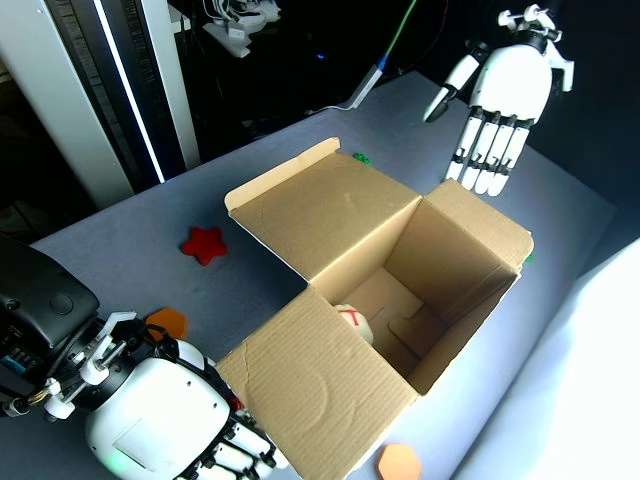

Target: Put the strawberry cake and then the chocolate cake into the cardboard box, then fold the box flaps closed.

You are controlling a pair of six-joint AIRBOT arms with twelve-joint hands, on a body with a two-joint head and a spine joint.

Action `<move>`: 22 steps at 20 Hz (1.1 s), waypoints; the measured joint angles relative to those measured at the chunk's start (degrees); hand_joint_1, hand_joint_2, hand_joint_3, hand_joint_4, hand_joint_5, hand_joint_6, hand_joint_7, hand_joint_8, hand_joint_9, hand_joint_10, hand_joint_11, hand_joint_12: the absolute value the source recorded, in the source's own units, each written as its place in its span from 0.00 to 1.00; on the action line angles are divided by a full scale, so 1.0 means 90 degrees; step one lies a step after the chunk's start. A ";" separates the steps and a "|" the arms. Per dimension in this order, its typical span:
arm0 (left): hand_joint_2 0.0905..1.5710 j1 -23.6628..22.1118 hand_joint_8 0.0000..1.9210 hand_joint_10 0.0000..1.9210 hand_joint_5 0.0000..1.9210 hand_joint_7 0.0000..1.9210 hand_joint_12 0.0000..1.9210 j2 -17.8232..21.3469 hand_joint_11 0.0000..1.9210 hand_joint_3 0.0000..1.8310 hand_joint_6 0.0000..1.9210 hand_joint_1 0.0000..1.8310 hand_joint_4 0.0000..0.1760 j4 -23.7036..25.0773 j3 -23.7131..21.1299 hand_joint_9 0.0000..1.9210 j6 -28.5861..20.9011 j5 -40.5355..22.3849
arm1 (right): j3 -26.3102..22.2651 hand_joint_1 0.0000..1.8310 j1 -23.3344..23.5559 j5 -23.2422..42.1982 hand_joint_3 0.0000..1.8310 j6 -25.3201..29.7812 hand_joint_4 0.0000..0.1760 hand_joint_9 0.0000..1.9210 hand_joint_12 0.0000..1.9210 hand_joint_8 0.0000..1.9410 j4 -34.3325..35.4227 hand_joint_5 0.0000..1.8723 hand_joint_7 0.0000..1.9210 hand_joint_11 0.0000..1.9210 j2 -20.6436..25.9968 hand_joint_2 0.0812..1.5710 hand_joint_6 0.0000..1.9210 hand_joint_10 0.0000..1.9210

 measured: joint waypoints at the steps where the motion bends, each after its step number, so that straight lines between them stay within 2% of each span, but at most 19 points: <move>1: 0.80 0.0160 0.00 0.00 0.01 0.01 0.10 0.0010 0.00 0.00 0.00 0.00 0.00 -0.0228 -0.0068 0.01 0.0107 0.0044 | 0.0000 0.71 0.0000 0.0015 0.00 0.0000 0.00 0.33 0.99 0.59 0.0000 0.43 0.47 0.10 0.0007 0.75 0.59 0.79; 4: 0.80 0.0716 0.00 0.00 0.01 0.02 0.12 0.0165 0.00 0.00 0.00 0.00 0.02 -0.1129 -0.0364 0.02 0.0573 0.0177 | 0.0000 0.73 0.0000 0.0012 0.00 -0.0010 0.00 0.33 1.00 0.63 0.0002 0.43 0.47 0.10 0.0010 0.75 0.58 0.84; 5: 0.80 0.0850 0.00 0.00 0.01 0.02 0.10 0.0206 0.00 0.00 0.00 0.00 0.04 -0.1307 -0.0430 0.01 0.0709 0.0226 | 0.0000 0.73 0.0000 0.0000 0.00 -0.0007 0.00 0.34 1.00 0.62 0.0002 0.43 0.48 0.10 0.0015 0.75 0.58 0.84; 6: 0.80 0.1098 0.00 0.00 0.00 0.02 0.10 0.0238 0.00 0.00 0.00 0.00 0.03 -0.1530 -0.0508 0.01 0.0911 0.0313 | -0.0002 0.67 0.0000 -0.0024 0.00 -0.0007 0.00 0.31 1.00 0.64 0.0002 0.43 0.48 0.09 0.0017 0.74 0.61 0.79; 7: 0.81 0.1299 0.00 0.00 0.00 0.02 0.14 0.0236 0.00 0.00 0.00 0.00 0.02 -0.1651 -0.0539 0.02 0.0986 0.0379 | -0.0039 0.66 0.0000 -0.0049 0.00 -0.0010 0.00 0.30 1.00 0.64 0.0005 0.41 0.48 0.07 0.0073 0.75 0.64 0.77; 9: 0.81 0.1790 0.00 0.00 0.02 0.03 0.19 0.0221 0.00 0.00 0.00 0.00 0.04 -0.2059 -0.0585 0.04 0.1190 0.0498 | -0.0267 0.65 -0.0019 -0.0112 0.00 -0.0002 0.00 0.30 1.00 0.63 0.0005 0.43 0.48 0.06 0.0389 0.74 0.62 0.75; 10: 0.81 0.1955 0.00 0.01 0.02 0.04 0.19 0.0211 0.00 0.00 0.00 0.00 0.01 -0.2244 -0.0585 0.05 0.1292 0.0510 | -0.0379 0.66 -0.0063 -0.0058 0.00 0.0002 0.00 0.31 1.00 0.63 -0.0002 0.44 0.49 0.09 0.0534 0.73 0.58 0.75; 11: 0.81 0.2103 0.00 0.01 0.02 0.04 0.22 0.0197 0.00 0.00 0.00 0.00 0.01 -0.2441 -0.0583 0.05 0.1443 0.0549 | -0.0503 0.66 -0.0107 0.0036 0.00 0.0010 0.00 0.32 1.00 0.64 0.0002 0.45 0.49 0.10 0.0721 0.73 0.56 0.75; 12: 0.81 0.2164 0.00 0.01 0.03 0.05 0.23 0.0187 0.00 0.00 0.00 0.00 0.02 -0.2538 -0.0580 0.05 0.1564 0.0578 | -0.0539 0.66 -0.0112 0.0073 0.00 0.0024 0.00 0.32 1.00 0.64 0.0029 0.45 0.48 0.09 0.0852 0.73 0.57 0.75; 13: 0.81 0.2171 0.00 0.00 0.03 0.05 0.23 0.0126 0.00 0.00 0.01 0.00 0.03 -0.2674 -0.0510 0.05 0.1605 0.0588 | -0.0563 0.72 -0.0092 0.0177 0.00 0.0097 0.00 0.35 1.00 0.61 0.0032 0.46 0.49 0.10 0.1015 0.73 0.54 0.80; 15: 0.81 0.2164 0.00 0.00 0.03 0.05 0.23 0.0078 0.00 0.00 0.00 0.00 0.03 -0.2856 -0.0474 0.05 0.1608 0.0639 | -0.0580 0.74 0.0027 0.0277 0.00 0.0158 0.00 0.35 1.00 0.60 0.0044 0.44 0.49 0.08 0.1214 0.74 0.58 0.80; 18: 0.81 0.2115 0.00 0.00 0.02 0.05 0.26 0.0070 0.00 0.00 0.00 0.00 0.09 -0.2941 -0.0447 0.05 0.1613 0.0678 | -0.0585 0.73 0.0466 0.0359 0.00 0.0199 0.00 0.33 1.00 0.64 0.0053 0.41 0.47 0.05 0.1576 0.76 0.63 0.83; 19: 0.80 0.2079 0.00 0.00 0.02 0.04 0.25 0.0070 0.00 0.00 0.00 0.00 0.10 -0.2936 -0.0447 0.05 0.1617 0.0692 | -0.0583 0.73 0.0663 0.0418 0.00 0.0391 0.00 0.32 1.00 0.66 -0.0073 0.41 0.46 0.06 0.1676 0.76 0.61 0.84; 20: 0.80 0.2035 0.00 0.00 0.02 0.04 0.25 0.0070 0.00 0.00 0.00 0.00 0.08 -0.2943 -0.0447 0.05 0.1617 0.0702 | -0.0585 0.73 0.0828 0.0449 0.00 0.0729 0.00 0.32 1.00 0.67 -0.0578 0.42 0.46 0.06 0.1753 0.76 0.59 0.85; 22: 0.80 0.1936 0.00 0.00 0.03 0.05 0.23 0.0051 0.00 0.00 0.00 0.00 0.13 -0.2943 -0.0447 0.05 0.1617 0.0741 | -0.0602 0.74 0.1064 0.0466 0.00 0.1399 0.00 0.32 1.00 0.68 -0.1564 0.43 0.46 0.09 0.1843 0.76 0.57 0.85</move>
